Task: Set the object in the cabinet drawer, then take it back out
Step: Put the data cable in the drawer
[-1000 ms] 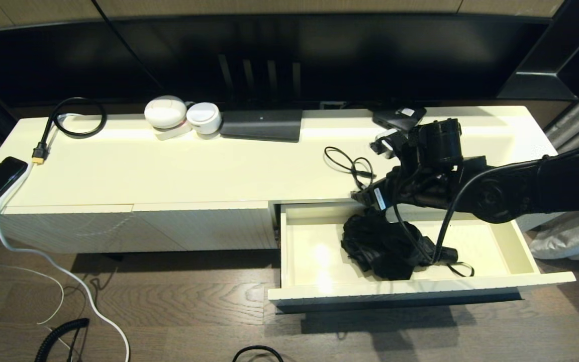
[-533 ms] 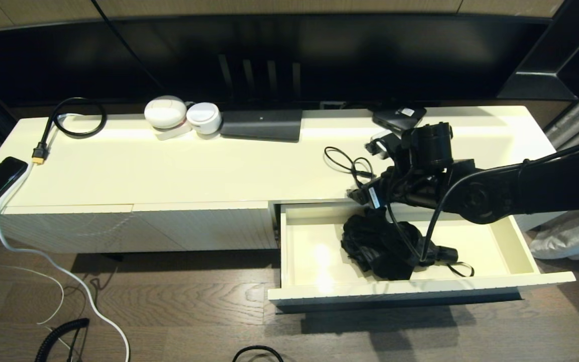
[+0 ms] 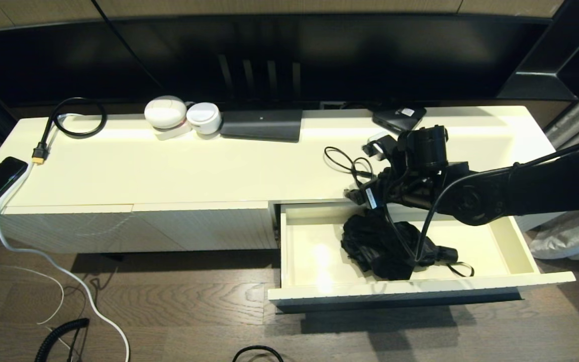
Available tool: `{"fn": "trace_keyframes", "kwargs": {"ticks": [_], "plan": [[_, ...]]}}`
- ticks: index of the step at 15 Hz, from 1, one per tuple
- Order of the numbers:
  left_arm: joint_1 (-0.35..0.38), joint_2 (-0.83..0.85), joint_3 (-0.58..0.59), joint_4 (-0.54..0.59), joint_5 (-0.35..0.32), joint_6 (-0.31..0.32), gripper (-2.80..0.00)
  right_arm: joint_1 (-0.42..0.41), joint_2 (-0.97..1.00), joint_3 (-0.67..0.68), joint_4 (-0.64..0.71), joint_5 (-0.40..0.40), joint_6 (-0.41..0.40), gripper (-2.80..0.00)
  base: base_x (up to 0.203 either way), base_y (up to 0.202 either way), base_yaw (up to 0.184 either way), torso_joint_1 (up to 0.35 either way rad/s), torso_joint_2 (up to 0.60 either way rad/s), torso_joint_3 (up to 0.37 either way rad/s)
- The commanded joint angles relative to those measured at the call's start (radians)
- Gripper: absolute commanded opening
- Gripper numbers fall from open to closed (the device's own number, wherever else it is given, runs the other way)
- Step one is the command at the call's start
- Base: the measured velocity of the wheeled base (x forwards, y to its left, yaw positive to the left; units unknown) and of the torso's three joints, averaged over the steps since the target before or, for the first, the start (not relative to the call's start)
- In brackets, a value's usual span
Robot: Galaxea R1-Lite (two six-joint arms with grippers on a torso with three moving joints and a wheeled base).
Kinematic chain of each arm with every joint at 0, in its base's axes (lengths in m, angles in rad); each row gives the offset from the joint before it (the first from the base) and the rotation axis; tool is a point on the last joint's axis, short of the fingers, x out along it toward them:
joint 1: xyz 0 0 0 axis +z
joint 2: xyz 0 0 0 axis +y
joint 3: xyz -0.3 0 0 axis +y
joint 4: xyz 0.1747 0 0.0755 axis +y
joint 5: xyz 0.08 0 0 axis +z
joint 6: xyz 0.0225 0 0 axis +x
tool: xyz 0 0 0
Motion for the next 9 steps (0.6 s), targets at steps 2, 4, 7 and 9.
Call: {"fn": "trace_keyframes", "kwargs": {"ticks": [2, 4, 7, 9], "plan": [[0.001, 0.0, 0.0, 0.0, 0.0, -0.001, -2.8, 0.0, 0.005, -0.006, 0.002, -0.001, 0.0, -2.8, 0.0, 0.0, 0.0, 0.0, 0.0, 0.0], [0.0, 0.0, 0.0, 0.0, 0.0, -0.001, -2.8, 0.0, 0.005, -0.005, 0.008, 0.0, 0.001, -2.8, 0.0, 0.0, 0.0, 0.0, 0.0, 0.0], [0.001, 0.0, 0.0, 0.0, 0.0, -0.001, -2.8, 0.002, -0.001, -0.008, 0.009, -0.001, -0.001, -2.8, 0.0, 0.0, 0.0, 0.0, 0.0, 0.0], [0.001, 0.0, 0.0, 0.0, 0.0, -0.001, -2.8, 0.008, -0.004, -0.009, 0.008, -0.002, -0.001, -2.8, 0.0, 0.0, 0.0, 0.0, 0.0, 0.0]]}}
